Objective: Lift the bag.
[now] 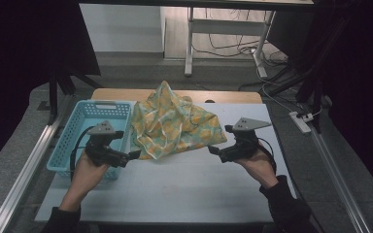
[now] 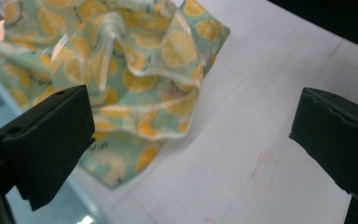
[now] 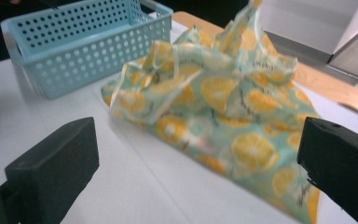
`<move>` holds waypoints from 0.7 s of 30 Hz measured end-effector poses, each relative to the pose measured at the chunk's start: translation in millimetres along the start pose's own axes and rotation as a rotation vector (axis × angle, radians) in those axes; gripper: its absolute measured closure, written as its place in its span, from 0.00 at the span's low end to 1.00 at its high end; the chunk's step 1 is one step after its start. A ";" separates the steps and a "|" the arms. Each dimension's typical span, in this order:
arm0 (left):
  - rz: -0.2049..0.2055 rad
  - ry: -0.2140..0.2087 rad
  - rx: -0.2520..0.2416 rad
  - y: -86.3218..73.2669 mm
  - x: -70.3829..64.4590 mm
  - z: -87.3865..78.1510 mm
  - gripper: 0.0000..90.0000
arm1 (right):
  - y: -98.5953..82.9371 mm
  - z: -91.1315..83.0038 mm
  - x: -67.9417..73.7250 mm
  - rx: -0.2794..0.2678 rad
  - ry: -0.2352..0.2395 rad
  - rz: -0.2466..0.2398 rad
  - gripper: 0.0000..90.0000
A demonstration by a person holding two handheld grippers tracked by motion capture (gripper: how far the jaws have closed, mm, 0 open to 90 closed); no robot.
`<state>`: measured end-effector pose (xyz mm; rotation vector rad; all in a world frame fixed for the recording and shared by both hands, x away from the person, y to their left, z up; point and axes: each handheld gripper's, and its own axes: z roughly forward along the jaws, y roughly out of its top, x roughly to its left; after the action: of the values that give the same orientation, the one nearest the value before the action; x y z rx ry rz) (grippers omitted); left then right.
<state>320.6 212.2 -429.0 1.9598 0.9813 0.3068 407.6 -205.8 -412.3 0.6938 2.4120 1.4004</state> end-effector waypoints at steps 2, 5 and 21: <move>-0.005 -0.003 -0.002 -10.4 -3.2 -3.8 0.00 | -10.1 -2.7 3.0 0.005 0.002 0.009 0.00; -0.015 0.003 0.002 -27.0 -7.2 -8.6 0.00 | -25.3 -7.2 7.5 0.014 0.001 0.022 0.00; -0.077 0.116 -0.010 -103.0 -32.2 -43.6 0.00 | -106.3 -44.8 24.0 0.085 -0.070 0.137 0.00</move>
<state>222.2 244.4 -482.2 1.9074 1.1247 0.3840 338.3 -270.8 -482.0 0.9295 2.4211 1.3056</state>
